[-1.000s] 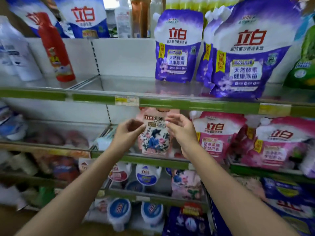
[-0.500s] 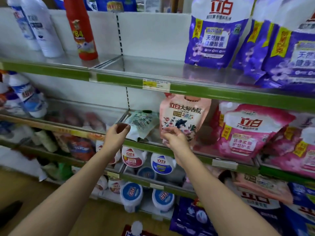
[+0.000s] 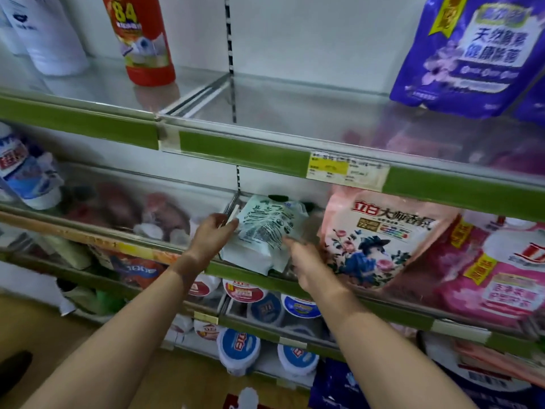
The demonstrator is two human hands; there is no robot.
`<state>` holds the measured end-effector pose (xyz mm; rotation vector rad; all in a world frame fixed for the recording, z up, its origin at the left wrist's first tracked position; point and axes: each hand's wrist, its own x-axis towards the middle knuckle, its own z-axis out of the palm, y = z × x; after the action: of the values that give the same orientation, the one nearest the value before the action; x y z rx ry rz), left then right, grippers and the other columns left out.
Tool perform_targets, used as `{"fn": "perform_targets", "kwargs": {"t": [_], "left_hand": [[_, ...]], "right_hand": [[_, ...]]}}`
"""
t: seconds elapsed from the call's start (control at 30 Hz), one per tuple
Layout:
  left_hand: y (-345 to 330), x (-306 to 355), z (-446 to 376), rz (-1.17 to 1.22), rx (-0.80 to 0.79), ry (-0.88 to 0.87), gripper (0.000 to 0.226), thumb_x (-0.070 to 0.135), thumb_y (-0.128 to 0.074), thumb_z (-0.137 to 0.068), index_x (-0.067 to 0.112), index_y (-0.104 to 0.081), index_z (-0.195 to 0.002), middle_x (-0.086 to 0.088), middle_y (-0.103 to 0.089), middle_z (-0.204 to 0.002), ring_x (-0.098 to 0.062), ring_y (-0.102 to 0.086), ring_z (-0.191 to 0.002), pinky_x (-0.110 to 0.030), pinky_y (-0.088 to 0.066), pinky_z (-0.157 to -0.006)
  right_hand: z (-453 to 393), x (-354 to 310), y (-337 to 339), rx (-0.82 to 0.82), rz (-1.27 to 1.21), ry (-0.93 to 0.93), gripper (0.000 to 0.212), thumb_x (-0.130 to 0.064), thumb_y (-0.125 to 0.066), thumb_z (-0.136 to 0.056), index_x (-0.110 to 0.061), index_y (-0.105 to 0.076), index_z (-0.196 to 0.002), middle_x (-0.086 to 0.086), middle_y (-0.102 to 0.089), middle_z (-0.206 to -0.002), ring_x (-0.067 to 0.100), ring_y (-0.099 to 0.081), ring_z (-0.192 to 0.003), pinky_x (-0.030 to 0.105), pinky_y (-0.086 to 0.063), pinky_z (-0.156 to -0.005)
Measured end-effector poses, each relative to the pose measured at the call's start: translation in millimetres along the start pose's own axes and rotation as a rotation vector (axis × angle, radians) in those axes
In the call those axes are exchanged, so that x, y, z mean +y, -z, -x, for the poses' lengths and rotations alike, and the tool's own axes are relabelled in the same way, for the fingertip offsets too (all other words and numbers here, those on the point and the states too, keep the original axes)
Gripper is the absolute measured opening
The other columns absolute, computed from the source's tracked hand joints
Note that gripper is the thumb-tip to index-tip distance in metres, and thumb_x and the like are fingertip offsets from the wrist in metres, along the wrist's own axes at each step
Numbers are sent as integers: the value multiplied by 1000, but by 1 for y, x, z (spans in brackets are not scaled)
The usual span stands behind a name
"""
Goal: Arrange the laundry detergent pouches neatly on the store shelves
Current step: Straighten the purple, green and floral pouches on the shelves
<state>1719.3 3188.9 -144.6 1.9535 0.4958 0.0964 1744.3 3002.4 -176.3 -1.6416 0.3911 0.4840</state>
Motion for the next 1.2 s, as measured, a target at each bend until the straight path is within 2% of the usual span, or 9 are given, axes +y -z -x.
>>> {"fn": "perform_targets", "kwargs": {"t": [0.1, 0.23, 0.43, 0.5, 0.63, 0.8, 0.97, 1.13, 1.2], "left_hand": [[-1, -4, -21, -22, -73, 93, 39, 30, -62, -92, 1, -60, -117, -10, -65, -110, -21, -59, -94, -24, -43, -75], [-4, -12, -48, -7, -166, 231, 42, 30, -74, -83, 0, -62, -110, -10, -66, -109, -24, -60, -87, -24, -43, -71], [7, -11, -69, 85, -375, 430, 75, 21, -95, -49, -12, -61, -107, -21, -69, -109, -34, -67, -99, -41, -54, -91], [8, -26, -79, 128, -480, 442, 102, 23, -100, -28, -13, -59, -114, -22, -65, -121, -36, -59, -116, -47, -44, -104], [11, -31, -71, 260, -595, 382, 109, 26, -100, -33, -7, -53, -126, -21, -64, -124, -32, -53, -123, -47, -34, -112], [24, -15, -34, 412, -611, 357, 58, 21, -94, -36, 4, -66, -84, -10, -76, -81, -21, -72, -70, -28, -57, -56], [31, -16, -19, 564, -531, 399, 86, 45, -98, -20, 9, -70, -93, -13, -73, -89, -29, -68, -84, -46, -54, -85], [26, 0, 1, 707, -563, 379, 74, 42, -98, -23, 8, -77, -84, -16, -75, -91, -29, -74, -77, -38, -60, -60], [25, 8, 12, 694, -537, 329, 52, 34, -93, -46, 6, -75, -87, -18, -75, -90, -30, -74, -74, -37, -60, -59]], "right_hand": [[-1, -8, -4, 5, -87, -41, 25, -44, -64, -88, -27, -49, -78, 1, -59, -93, 22, -60, -90, 41, -53, -82], [-14, -18, -9, 56, -101, -95, 35, -50, -75, -77, -24, -52, -75, -3, -55, -76, 17, -55, -73, 46, -53, -90], [-109, 22, -22, -37, -169, -172, 128, -38, -94, -13, -15, -52, -131, 10, -68, -117, 30, -69, -97, 45, -60, -77], [-100, 19, -19, -55, -212, -123, 122, -33, -95, -18, -19, -52, -132, 10, -67, -122, 31, -68, -100, 49, -59, -81], [-29, -15, -19, -102, -360, -20, 52, 8, -73, -75, -14, -58, -120, 12, -71, -112, 32, -69, -99, 48, -57, -84], [1, -9, -13, -222, -482, 12, 51, 12, -61, -83, -19, -57, -123, 11, -70, -114, 29, -67, -103, 42, -58, -75], [34, -6, -1, -327, -420, 90, 52, 11, -60, -84, -27, -55, -119, 4, -69, -106, 20, -66, -94, 37, -56, -73], [58, -5, 5, -507, -308, 177, 53, 14, -62, -81, -25, -58, -117, 7, -71, -108, 22, -69, -95, 39, -57, -83], [66, -4, 6, -481, -322, 175, 54, 16, -64, -78, -26, -60, -113, 6, -73, -106, 23, -70, -94, 42, -55, -88]]}}
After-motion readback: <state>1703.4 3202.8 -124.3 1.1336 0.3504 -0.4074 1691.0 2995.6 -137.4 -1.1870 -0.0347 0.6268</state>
